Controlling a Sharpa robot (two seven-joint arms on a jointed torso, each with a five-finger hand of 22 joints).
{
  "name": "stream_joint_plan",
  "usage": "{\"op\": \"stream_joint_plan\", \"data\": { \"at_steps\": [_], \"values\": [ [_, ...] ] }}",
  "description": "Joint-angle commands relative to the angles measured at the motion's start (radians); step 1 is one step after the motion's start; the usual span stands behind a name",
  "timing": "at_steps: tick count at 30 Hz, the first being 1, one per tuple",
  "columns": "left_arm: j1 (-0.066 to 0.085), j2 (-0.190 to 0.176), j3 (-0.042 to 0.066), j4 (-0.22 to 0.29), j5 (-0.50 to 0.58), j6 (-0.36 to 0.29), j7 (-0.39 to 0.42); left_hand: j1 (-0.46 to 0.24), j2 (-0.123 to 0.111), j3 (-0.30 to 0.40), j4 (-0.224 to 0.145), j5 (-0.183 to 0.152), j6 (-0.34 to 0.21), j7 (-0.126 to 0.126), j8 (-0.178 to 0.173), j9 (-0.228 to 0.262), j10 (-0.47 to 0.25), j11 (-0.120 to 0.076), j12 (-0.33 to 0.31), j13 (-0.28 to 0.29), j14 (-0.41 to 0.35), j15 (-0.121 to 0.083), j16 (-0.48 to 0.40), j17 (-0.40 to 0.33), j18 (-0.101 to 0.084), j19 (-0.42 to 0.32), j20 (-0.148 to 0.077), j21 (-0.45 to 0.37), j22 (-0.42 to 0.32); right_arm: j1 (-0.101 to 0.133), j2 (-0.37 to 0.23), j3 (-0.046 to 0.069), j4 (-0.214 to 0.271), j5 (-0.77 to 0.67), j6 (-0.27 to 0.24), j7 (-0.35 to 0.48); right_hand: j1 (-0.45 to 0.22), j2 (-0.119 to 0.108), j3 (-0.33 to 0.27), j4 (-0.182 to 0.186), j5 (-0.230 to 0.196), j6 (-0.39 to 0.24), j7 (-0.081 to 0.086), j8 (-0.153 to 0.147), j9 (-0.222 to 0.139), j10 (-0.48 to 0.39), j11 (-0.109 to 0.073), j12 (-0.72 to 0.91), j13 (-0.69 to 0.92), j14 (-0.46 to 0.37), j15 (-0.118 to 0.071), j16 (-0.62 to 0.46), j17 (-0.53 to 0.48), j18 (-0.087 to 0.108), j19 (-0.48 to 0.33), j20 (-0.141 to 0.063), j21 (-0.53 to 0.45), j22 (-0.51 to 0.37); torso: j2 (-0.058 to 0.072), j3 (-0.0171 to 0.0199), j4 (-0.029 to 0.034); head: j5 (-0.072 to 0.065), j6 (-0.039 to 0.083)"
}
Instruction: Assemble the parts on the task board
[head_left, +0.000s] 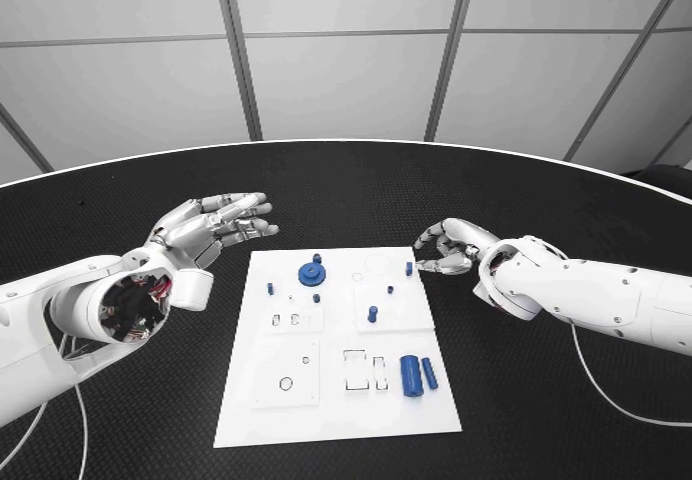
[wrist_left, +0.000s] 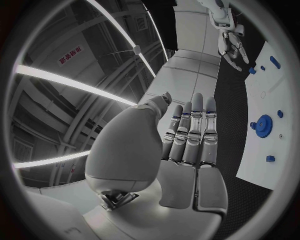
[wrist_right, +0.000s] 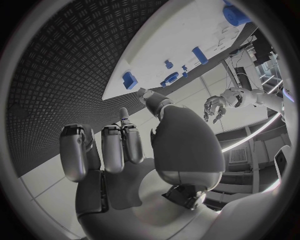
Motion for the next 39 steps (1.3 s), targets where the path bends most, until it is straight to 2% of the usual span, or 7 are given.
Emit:
{"op": "stream_joint_plan", "data": {
  "at_steps": [1, 4, 11, 12, 17, 39],
  "values": [
    [0.000, 0.000, 0.000, 0.000, 0.000, 0.000, 0.000, -0.009, -0.002, 0.004, -0.001, 0.001, -0.007, 0.002, -0.005, 0.001, -0.008, 0.000, -0.005, 0.001, -0.004, 0.000, 0.006, 0.001, 0.011, -0.008, -0.001, 0.006, 0.002, -0.002, 0.006, 0.000, -0.002, 0.000, 0.004, -0.005, -0.006, -0.009, -0.007, 0.000, -0.006, -0.008, 0.000, -0.004, -0.001, 0.045, -0.005, 0.001, 0.197, 0.084, 0.007, 0.004, 0.174, 0.007, 0.067, 0.001, 0.004, 0.223, 0.001, 0.0000, 0.0007, -0.001, -0.002],
    [0.000, 0.000, 0.000, 0.000, 0.000, 0.000, 0.000, -0.009, -0.002, 0.004, -0.001, 0.001, -0.007, 0.002, -0.005, 0.001, -0.008, 0.000, -0.005, 0.001, -0.004, 0.000, 0.006, 0.001, 0.011, -0.008, -0.001, 0.006, 0.002, -0.009, 0.016, 0.000, -0.007, 0.000, 0.008, -0.012, -0.006, -0.009, -0.007, 0.000, -0.006, -0.008, 0.000, -0.004, -0.001, 0.045, -0.005, 0.001, 0.197, 0.084, 0.007, 0.004, 0.174, 0.007, 0.067, 0.001, 0.004, 0.223, 0.000, -0.0011, 0.0013, -0.001, -0.004],
    [0.000, -0.004, 0.000, 0.004, 0.000, -0.001, 0.000, -0.009, -0.002, 0.004, -0.001, 0.001, -0.007, 0.002, -0.005, 0.001, -0.008, 0.000, -0.005, 0.001, -0.004, 0.000, 0.006, 0.001, 0.011, -0.008, -0.001, 0.006, 0.002, -0.023, 0.025, 0.000, -0.014, 0.000, 0.000, -0.014, -0.007, -0.007, -0.008, 0.002, -0.007, -0.008, 0.001, -0.004, -0.001, 0.047, -0.005, 0.002, 0.198, 0.085, 0.008, 0.005, 0.176, 0.007, 0.068, 0.002, 0.005, 0.224, 0.002, 0.0025, 0.0030, 0.004, -0.007],
    [0.000, -0.005, 0.000, 0.004, 0.000, -0.001, 0.000, -0.009, -0.002, 0.004, -0.001, 0.001, -0.007, 0.002, -0.005, 0.001, -0.008, 0.000, -0.005, 0.001, -0.004, 0.000, 0.006, 0.001, 0.011, -0.008, -0.001, 0.006, 0.002, -0.025, 0.026, 0.000, -0.014, 0.000, -0.002, -0.014, -0.007, -0.007, -0.008, 0.002, -0.007, -0.008, 0.001, -0.004, -0.001, 0.047, -0.005, 0.002, 0.198, 0.085, 0.008, 0.005, 0.176, 0.007, 0.068, 0.002, 0.005, 0.224, 0.002, 0.0017, 0.0024, 0.005, -0.008],
    [0.000, -0.008, 0.000, 0.005, 0.000, -0.002, 0.000, -0.009, -0.002, 0.004, -0.001, 0.001, -0.007, 0.002, -0.005, 0.001, -0.008, 0.000, -0.005, 0.001, -0.004, 0.000, 0.006, 0.001, 0.011, -0.008, -0.001, 0.006, 0.002, -0.028, 0.027, 0.000, -0.016, 0.000, -0.013, -0.017, -0.007, -0.005, -0.010, 0.003, -0.008, -0.006, 0.002, -0.004, -0.001, 0.049, -0.004, 0.005, 0.201, 0.085, 0.010, 0.005, 0.178, 0.006, 0.070, 0.003, 0.007, 0.226, 0.004, 0.0039, 0.0024, 0.008, -0.008],
    [0.000, -0.011, 0.000, 0.007, 0.000, -0.003, -0.001, -0.009, -0.002, 0.004, -0.001, 0.001, -0.007, 0.002, -0.005, 0.001, -0.008, 0.000, -0.005, 0.001, -0.004, 0.000, 0.006, 0.001, 0.011, -0.008, -0.001, 0.006, 0.002, -0.030, 0.044, 0.000, -0.026, 0.000, -0.003, -0.026, -0.002, 0.009, -0.012, 0.008, -0.007, 0.026, 0.007, 0.011, 0.005, 0.059, 0.002, 0.016, 0.213, 0.088, 0.016, 0.009, 0.188, 0.003, 0.078, 0.010, 0.015, 0.234, 0.002, 0.0019, 0.0033, 0.010, -0.018]
  ]
}}
